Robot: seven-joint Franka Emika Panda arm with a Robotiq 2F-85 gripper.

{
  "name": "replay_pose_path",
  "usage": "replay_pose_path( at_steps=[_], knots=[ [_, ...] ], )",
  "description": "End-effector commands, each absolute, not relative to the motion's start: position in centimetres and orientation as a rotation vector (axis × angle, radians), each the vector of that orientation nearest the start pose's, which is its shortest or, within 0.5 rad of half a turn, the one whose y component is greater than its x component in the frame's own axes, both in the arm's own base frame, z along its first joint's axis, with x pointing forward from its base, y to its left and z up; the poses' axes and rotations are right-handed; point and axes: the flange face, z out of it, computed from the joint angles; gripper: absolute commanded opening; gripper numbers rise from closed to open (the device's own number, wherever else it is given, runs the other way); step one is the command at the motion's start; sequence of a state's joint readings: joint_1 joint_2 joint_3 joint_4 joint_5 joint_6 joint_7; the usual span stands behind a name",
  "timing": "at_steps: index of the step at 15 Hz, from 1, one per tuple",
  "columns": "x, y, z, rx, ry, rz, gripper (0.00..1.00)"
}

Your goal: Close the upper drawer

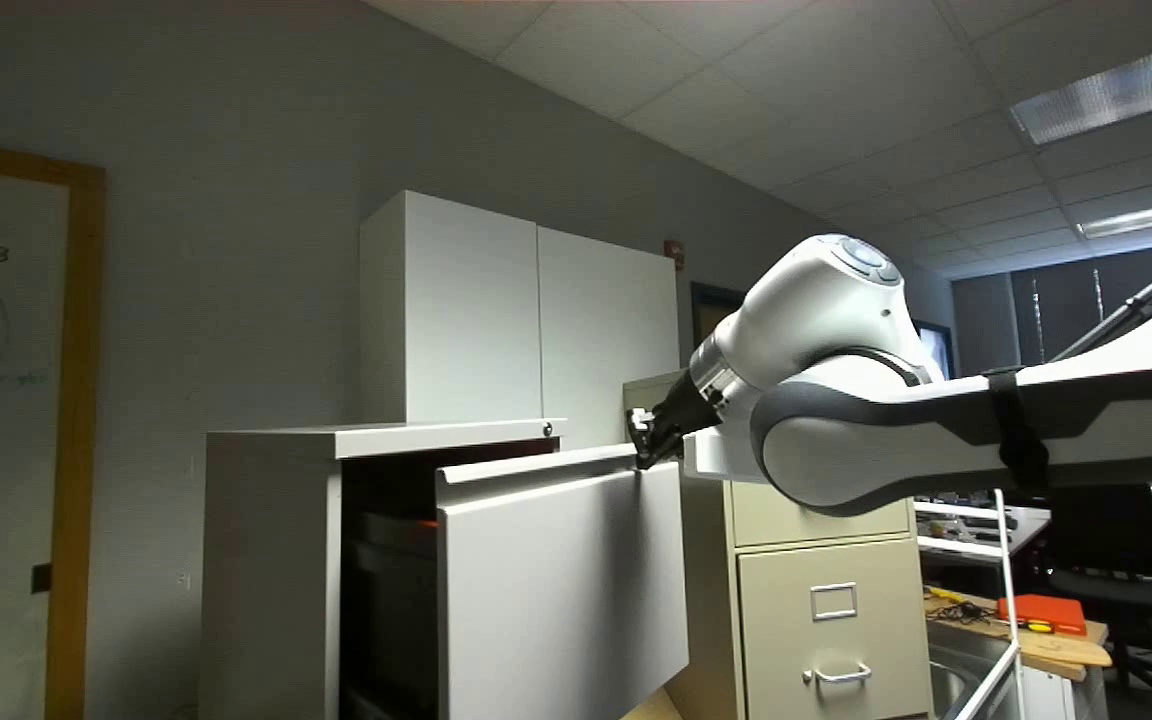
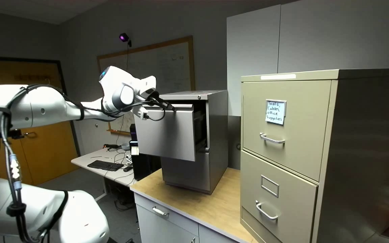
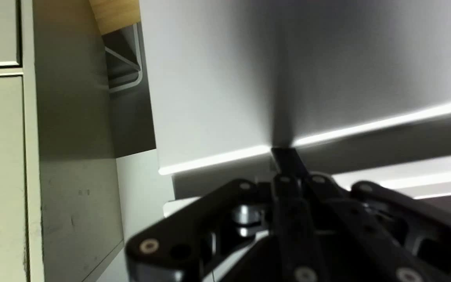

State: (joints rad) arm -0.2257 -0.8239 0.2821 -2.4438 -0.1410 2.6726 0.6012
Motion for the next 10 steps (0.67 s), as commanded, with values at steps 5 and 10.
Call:
replay_pose_path(
  at_steps=[5,10],
  knots=[
    [39.2,6.3,67.9,-2.473,0.602,-1.592,0.00],
    [43.4,6.9,67.7,-2.421,0.588,-1.463,0.00]
  ],
)
